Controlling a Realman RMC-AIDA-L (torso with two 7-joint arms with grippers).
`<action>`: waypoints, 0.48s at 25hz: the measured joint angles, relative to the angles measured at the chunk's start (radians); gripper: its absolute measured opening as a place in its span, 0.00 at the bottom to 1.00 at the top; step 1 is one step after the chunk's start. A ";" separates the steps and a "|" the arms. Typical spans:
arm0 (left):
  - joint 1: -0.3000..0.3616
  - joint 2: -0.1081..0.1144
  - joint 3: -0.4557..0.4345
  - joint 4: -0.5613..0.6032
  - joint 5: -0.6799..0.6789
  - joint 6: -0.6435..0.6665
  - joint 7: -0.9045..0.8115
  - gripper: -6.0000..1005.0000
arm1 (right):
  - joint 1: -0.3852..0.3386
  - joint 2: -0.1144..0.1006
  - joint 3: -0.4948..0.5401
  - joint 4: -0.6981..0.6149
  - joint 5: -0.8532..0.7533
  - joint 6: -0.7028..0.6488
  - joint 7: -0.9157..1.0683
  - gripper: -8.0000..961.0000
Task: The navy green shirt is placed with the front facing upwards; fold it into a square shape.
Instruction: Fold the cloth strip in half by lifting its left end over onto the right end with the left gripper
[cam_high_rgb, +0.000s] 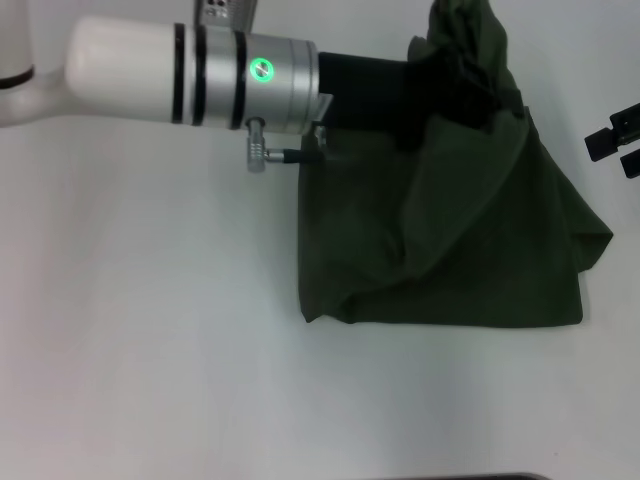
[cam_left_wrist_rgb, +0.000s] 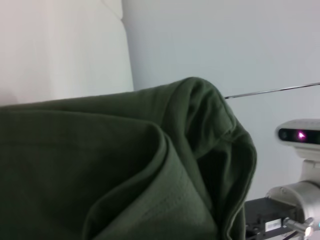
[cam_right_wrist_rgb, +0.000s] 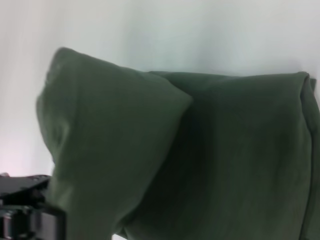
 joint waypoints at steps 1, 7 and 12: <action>-0.005 0.000 0.000 0.013 0.000 -0.006 0.005 0.08 | 0.000 0.000 0.000 0.000 0.000 0.000 0.000 0.86; -0.019 0.000 0.005 0.076 -0.029 -0.047 0.040 0.08 | 0.001 0.001 -0.002 -0.001 0.000 0.001 0.000 0.86; -0.015 0.000 0.014 0.103 -0.049 -0.069 0.054 0.08 | 0.000 0.003 -0.003 0.000 0.000 0.001 0.000 0.86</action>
